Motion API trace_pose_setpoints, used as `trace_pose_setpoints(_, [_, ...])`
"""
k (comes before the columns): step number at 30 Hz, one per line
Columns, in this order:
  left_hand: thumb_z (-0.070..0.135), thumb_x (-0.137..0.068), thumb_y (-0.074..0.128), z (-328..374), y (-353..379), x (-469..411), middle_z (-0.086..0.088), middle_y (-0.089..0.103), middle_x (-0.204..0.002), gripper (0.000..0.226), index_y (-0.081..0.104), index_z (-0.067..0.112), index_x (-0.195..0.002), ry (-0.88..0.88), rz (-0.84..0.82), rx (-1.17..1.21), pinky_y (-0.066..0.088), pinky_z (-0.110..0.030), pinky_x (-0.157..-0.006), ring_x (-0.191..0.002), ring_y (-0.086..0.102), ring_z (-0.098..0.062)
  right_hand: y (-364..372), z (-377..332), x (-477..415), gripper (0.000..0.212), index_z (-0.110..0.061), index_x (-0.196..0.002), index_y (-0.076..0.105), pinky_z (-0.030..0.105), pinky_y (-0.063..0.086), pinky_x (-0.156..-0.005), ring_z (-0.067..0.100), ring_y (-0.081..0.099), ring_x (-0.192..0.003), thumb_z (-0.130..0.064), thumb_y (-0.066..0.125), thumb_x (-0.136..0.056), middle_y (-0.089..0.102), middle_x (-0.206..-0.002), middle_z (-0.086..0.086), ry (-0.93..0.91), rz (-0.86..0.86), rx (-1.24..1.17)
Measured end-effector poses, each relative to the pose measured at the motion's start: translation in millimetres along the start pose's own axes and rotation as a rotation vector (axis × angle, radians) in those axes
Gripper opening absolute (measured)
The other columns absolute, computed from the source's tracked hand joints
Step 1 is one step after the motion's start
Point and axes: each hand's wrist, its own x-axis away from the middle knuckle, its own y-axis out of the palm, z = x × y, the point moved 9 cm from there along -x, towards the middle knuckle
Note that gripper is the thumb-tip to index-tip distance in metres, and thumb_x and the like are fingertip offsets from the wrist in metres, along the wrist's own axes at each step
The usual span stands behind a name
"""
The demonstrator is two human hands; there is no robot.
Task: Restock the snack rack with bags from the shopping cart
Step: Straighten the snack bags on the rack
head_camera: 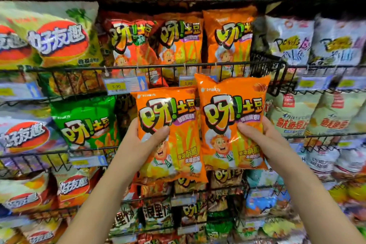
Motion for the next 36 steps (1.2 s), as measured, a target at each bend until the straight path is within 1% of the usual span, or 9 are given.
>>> trace_pose_setpoints(4, [0.071,-0.07,0.076,7,5,6,0.028,0.07,-0.107,0.059,0.058,0.051,-0.122,-0.013,0.01,0.025,0.05,-0.026,-0.078,-0.104,0.065,0.0,-16,-31,-11,0.04,-0.038,-0.118,0.063,0.032,0.062,-0.069,0.02,0.078,-0.09,-0.038,0.072,-0.079,0.079,-0.104,-0.003,-0.066,0.018,0.009])
trace_pose_setpoints(8, [0.058,-0.076,0.076,12,11,15,0.031,0.071,-0.106,0.046,0.058,0.052,-0.118,-0.022,-0.01,0.05,0.05,-0.023,-0.08,-0.105,0.065,0.001,-29,-72,-31,0.038,-0.035,-0.113,0.064,0.032,0.062,-0.065,0.02,0.078,-0.086,-0.041,0.073,-0.077,0.08,-0.096,-0.004,-0.138,0.036,0.017])
trace_pose_setpoints(13, [0.06,-0.071,0.075,19,17,22,0.029,0.069,-0.113,0.05,0.057,0.054,-0.118,-0.014,-0.018,0.051,0.048,-0.023,-0.083,-0.108,0.062,0.005,-38,-128,-53,0.033,-0.036,-0.111,0.062,0.031,0.063,-0.071,0.014,0.077,-0.088,-0.043,0.071,-0.08,0.079,-0.096,-0.01,-0.251,0.047,0.057])
trace_pose_setpoints(16, [0.066,-0.07,0.078,18,19,24,0.029,0.068,-0.116,0.053,0.055,0.058,-0.117,-0.026,-0.023,0.062,0.048,-0.032,-0.091,-0.112,0.062,0.002,-40,-156,-66,0.037,-0.032,-0.114,0.061,0.031,0.063,-0.073,0.015,0.077,-0.092,-0.043,0.071,-0.08,0.079,-0.098,-0.008,-0.313,0.041,0.057])
trace_pose_setpoints(19, [0.085,-0.055,0.077,17,19,27,0.029,0.069,-0.119,0.079,0.054,0.058,-0.126,-0.032,-0.019,0.043,0.05,-0.043,-0.102,-0.115,0.064,-0.003,-42,-182,-78,0.05,-0.027,-0.124,0.059,0.035,0.063,-0.082,0.018,0.076,-0.099,-0.046,0.073,-0.079,0.078,-0.108,-0.005,-0.373,0.061,0.05])
trace_pose_setpoints(22, [0.089,-0.048,0.074,17,19,30,0.027,0.069,-0.121,0.09,0.052,0.057,-0.13,-0.03,-0.02,0.016,0.049,-0.048,-0.107,-0.117,0.064,-0.006,-44,-199,-91,0.058,-0.023,-0.135,0.053,0.039,0.061,-0.088,0.02,0.073,-0.109,-0.044,0.073,-0.085,0.073,-0.123,0.001,-0.431,0.059,0.053])
trace_pose_setpoints(29, [0.092,-0.041,0.074,20,20,33,0.032,0.07,-0.112,0.094,0.053,0.059,-0.126,-0.048,-0.016,0.023,0.052,-0.046,-0.104,-0.114,0.066,-0.005,-34,-222,-114,0.053,-0.03,-0.129,0.05,0.038,0.059,-0.094,0.018,0.071,-0.114,-0.041,0.073,-0.083,0.07,-0.125,-0.002,-0.519,0.011,0.074])
trace_pose_setpoints(33, [0.083,-0.048,0.073,24,21,34,0.04,0.068,-0.105,0.076,0.054,0.06,-0.118,-0.033,-0.008,0.026,0.051,-0.027,-0.087,-0.102,0.064,0.009,-35,-218,-123,0.068,-0.022,-0.144,0.044,0.033,0.056,-0.095,0.016,0.067,-0.121,-0.038,0.074,-0.085,0.066,-0.135,-0.001,-0.564,0.012,0.111])
trace_pose_setpoints(36, [0.084,-0.047,0.071,24,23,35,0.04,0.068,-0.104,0.076,0.053,0.061,-0.117,-0.039,-0.014,0.022,0.052,-0.032,-0.087,-0.102,0.066,0.004,-38,-211,-126,0.073,-0.019,-0.149,0.04,0.028,0.055,-0.097,0.012,0.063,-0.125,-0.037,0.072,-0.086,0.062,-0.14,-0.002,-0.578,0.009,0.159])
